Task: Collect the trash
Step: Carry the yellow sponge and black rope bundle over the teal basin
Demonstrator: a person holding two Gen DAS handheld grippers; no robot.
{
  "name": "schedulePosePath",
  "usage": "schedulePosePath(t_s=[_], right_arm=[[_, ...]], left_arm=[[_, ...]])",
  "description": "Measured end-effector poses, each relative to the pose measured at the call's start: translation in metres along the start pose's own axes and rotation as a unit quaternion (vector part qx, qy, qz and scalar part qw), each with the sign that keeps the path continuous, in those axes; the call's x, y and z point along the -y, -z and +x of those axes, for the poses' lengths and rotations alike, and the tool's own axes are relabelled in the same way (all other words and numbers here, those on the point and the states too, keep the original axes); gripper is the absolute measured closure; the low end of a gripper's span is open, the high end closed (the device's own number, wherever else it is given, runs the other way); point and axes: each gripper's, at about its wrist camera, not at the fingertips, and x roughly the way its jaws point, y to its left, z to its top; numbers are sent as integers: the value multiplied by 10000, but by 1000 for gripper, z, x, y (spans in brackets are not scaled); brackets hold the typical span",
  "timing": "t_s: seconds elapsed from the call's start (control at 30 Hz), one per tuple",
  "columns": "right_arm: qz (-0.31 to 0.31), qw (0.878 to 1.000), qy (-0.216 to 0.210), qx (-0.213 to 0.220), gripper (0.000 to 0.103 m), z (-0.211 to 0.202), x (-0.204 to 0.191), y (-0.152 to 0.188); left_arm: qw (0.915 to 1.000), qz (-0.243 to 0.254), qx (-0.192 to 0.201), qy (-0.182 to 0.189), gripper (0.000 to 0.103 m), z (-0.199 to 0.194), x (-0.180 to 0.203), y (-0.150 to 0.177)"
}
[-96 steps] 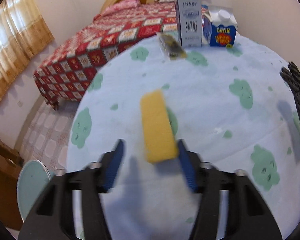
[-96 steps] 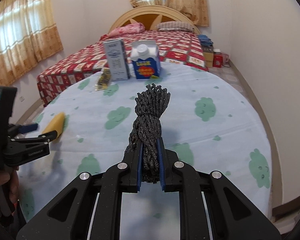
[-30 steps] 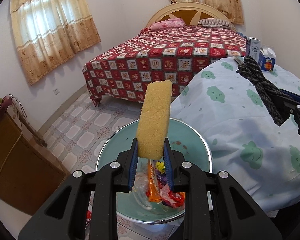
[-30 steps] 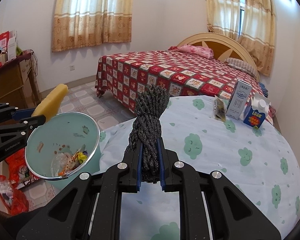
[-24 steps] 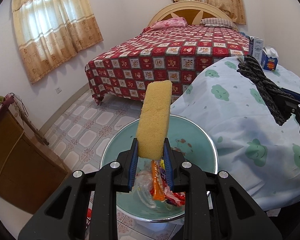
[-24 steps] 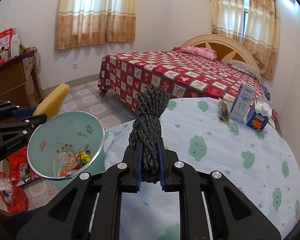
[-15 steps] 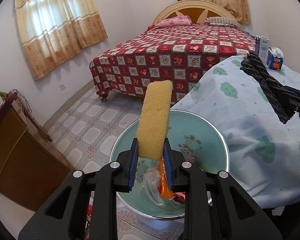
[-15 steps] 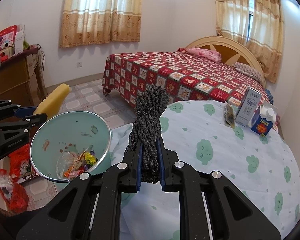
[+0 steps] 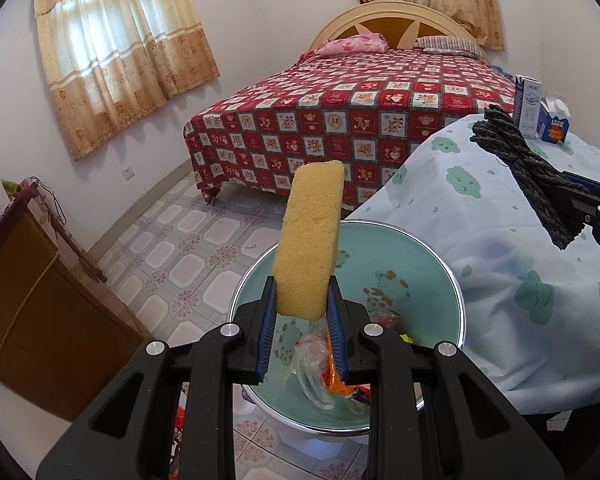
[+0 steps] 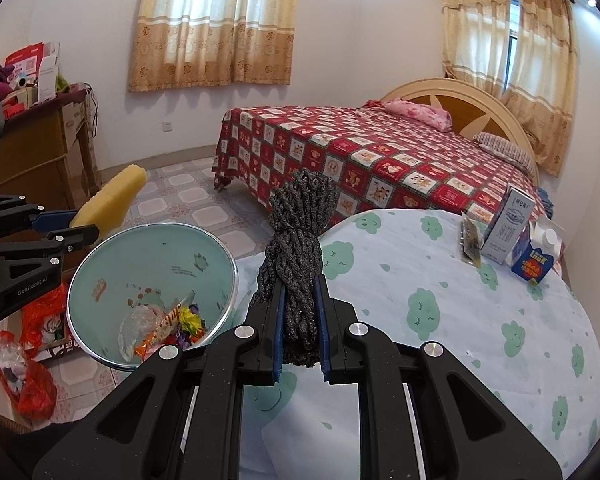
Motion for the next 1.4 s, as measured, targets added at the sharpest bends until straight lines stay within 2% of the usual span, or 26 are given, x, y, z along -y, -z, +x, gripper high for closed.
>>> schedulePosePath(t_s=[1.4], right_arm=[[-391, 9988, -297, -2, 88, 16, -37, -13]], left_arm=[[9988, -243, -76, -427, 79, 4, -36, 7]])
